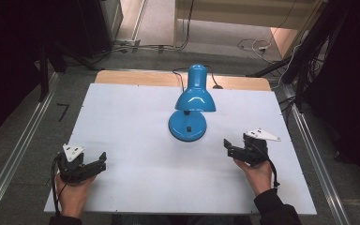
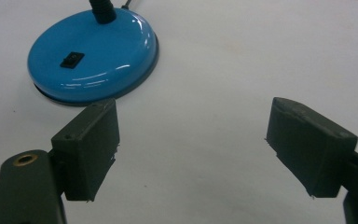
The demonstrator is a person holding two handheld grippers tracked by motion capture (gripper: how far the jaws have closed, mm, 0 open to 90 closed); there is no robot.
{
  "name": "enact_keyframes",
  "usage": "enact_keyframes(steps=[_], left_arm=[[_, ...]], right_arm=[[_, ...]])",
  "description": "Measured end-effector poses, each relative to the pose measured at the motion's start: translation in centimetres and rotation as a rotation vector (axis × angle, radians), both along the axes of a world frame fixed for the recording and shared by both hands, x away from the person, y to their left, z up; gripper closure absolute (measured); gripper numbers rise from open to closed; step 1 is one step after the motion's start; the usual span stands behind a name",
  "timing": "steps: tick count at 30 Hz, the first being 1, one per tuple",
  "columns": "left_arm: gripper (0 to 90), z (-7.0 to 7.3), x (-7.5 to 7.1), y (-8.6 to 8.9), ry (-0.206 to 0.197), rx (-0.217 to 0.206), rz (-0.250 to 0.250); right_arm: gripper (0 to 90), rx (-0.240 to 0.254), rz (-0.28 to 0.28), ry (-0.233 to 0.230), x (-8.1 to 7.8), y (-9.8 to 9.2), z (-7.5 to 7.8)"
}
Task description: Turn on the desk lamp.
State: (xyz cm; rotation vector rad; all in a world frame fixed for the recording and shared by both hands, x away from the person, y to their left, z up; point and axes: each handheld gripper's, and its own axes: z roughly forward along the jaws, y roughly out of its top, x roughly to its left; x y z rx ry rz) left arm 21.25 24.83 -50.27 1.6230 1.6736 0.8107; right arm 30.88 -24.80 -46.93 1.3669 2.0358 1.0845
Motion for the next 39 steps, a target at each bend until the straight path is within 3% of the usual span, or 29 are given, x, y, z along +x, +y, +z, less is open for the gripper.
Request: enact_keyframes(steps=[30,36,39], left_arm=[[9.8,0.0,0.0,0.0,0.000,-0.004,0.002],[9.8,0.0,-0.1,0.1,0.001,-0.006,0.003],[9.8,0.0,-0.1,0.1,0.000,-0.005,0.003]], right_arm=[[19.7,0.016,0.073,-0.029,1.7,4.6,0.6],[21.4,0.007,0.095,-0.035,2.0,5.8,0.6],[27.1,0.011,0.108,-0.026,2.2,6.6,0.5]])
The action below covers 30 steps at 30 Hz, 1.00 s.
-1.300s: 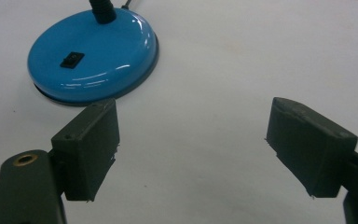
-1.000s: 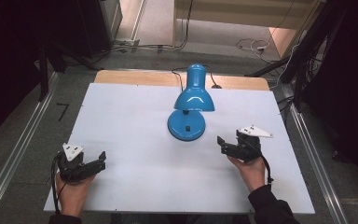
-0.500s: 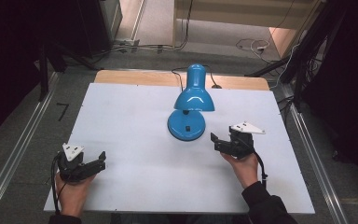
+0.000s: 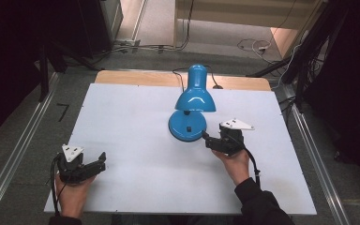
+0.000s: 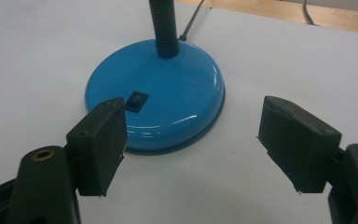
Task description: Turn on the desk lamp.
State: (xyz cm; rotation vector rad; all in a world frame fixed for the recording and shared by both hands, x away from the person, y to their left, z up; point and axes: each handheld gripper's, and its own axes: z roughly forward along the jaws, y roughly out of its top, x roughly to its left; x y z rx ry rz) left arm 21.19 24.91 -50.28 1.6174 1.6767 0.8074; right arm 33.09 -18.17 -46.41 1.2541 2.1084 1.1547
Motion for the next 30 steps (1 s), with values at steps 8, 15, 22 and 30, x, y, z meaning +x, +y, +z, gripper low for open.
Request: enact_keyframes(steps=[8,15,22,30], left_arm=[[11.4,0.0,0.0,0.0,0.000,0.000,-0.001],[11.4,0.0,0.1,-0.1,0.006,0.003,-0.011],[10.1,0.0,0.1,0.0,0.002,-0.004,-0.004],[10.1,0.2,0.0,0.0,-0.006,-0.003,-0.004]], right_arm=[[33.4,-0.016,0.019,0.017,0.6,1.7,-0.8],[36.1,-0.046,0.011,0.023,1.1,2.7,-1.4],[38.4,-0.037,0.015,0.027,1.4,3.6,-1.6],[58.3,-0.062,0.024,0.015,1.7,4.6,-1.5]])
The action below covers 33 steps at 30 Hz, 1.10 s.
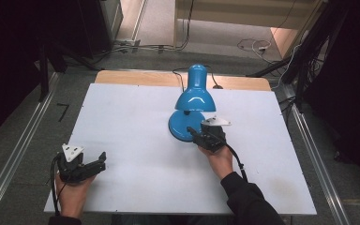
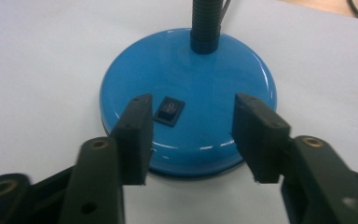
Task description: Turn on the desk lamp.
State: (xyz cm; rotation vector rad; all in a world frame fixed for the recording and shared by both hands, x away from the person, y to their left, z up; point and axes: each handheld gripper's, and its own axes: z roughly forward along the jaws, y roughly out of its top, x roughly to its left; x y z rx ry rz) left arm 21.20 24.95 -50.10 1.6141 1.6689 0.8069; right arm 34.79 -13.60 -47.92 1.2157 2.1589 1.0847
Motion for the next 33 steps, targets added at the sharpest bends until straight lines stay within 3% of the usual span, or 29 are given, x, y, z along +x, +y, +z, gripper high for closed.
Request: enact_keyframes(steps=[5,6,10,33], left_arm=[[10.1,0.0,0.0,0.0,-0.002,-0.002,0.000],[10.1,0.0,0.0,0.1,-0.003,-0.003,-0.001],[10.3,0.0,0.0,0.1,-0.005,-0.008,-0.001],[10.4,0.0,0.0,0.2,-0.002,-0.009,-0.004]], right_arm=[[72.4,0.025,0.025,0.009,0.5,0.3,0.2],[80.4,0.033,0.032,0.019,0.8,0.5,0.2],[87.8,0.030,0.038,0.012,1.1,1.1,0.2],[87.9,0.017,0.013,0.056,2.0,1.9,-1.2]])
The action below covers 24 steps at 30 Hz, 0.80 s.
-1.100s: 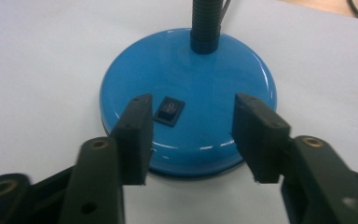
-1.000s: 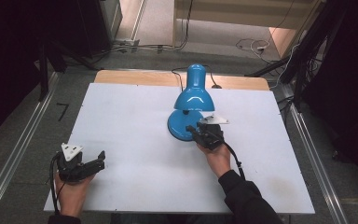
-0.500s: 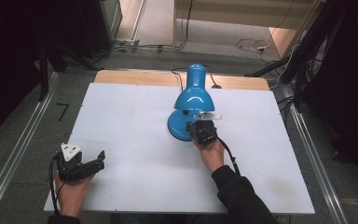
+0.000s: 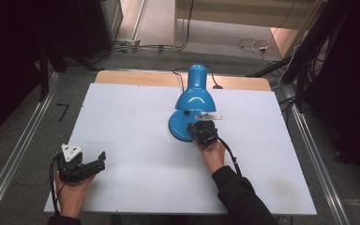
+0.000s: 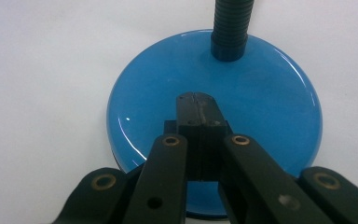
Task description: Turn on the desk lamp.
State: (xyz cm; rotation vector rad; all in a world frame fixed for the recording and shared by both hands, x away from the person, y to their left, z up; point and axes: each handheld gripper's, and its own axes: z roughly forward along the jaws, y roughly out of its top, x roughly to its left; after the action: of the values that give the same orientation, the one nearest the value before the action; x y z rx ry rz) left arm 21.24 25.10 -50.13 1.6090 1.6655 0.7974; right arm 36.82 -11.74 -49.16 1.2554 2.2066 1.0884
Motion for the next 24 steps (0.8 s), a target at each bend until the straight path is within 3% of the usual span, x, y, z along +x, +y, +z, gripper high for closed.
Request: enact_keyframes(steps=[24], left_arm=[[10.6,-0.02,-0.04,-0.07,-0.001,0.001,0.000]], right_arm=[[88.1,0.025,-0.026,-0.026,-0.38,-0.06,-0.49]])
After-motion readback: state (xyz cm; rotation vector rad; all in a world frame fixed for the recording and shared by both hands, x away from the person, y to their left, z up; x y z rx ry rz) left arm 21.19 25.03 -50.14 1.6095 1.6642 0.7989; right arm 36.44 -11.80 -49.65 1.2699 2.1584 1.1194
